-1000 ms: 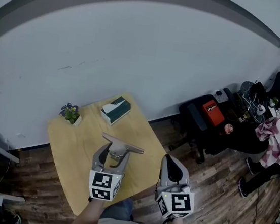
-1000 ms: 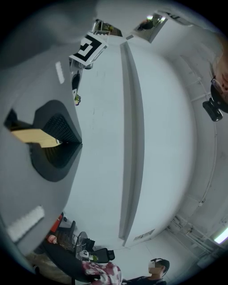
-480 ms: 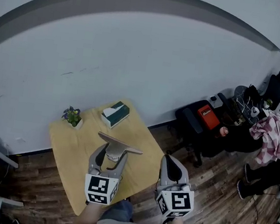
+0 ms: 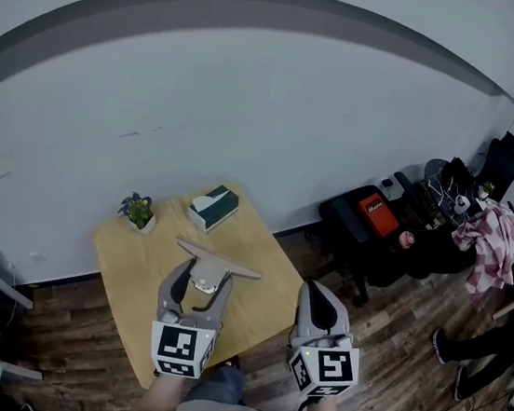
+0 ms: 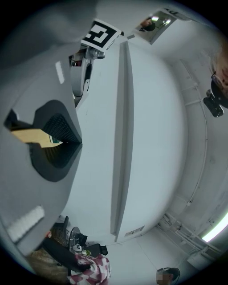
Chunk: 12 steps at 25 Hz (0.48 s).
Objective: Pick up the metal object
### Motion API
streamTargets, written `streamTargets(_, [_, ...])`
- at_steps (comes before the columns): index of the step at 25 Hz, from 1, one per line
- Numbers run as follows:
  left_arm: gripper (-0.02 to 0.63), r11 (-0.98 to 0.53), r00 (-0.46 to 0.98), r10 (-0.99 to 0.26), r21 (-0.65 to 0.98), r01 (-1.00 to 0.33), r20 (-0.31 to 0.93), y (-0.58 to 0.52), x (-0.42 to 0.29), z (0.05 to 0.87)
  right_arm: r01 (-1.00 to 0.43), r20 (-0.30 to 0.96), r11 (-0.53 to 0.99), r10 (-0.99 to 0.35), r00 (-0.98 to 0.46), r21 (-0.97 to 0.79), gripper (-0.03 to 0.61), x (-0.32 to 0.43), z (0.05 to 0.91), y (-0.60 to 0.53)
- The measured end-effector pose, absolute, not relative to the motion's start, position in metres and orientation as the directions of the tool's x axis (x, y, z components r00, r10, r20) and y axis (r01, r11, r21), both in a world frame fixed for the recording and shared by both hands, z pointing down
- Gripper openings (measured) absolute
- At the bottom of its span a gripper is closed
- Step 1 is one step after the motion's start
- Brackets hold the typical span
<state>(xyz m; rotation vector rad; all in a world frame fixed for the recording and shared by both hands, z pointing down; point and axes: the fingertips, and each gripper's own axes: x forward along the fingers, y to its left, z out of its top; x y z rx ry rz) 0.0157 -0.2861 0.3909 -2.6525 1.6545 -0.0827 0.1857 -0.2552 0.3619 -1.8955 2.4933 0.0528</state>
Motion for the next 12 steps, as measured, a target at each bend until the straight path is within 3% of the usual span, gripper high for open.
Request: streamTargets(12, [0.298, -0.417, 0.423, -0.903, -0.086, -0.905, -0.074, -0.241, 0.003, 0.347, -0.965, -0.07, 0.259, -0.963, -0.261, 0.041, 0.002, 0.183, 0.343, -0.216])
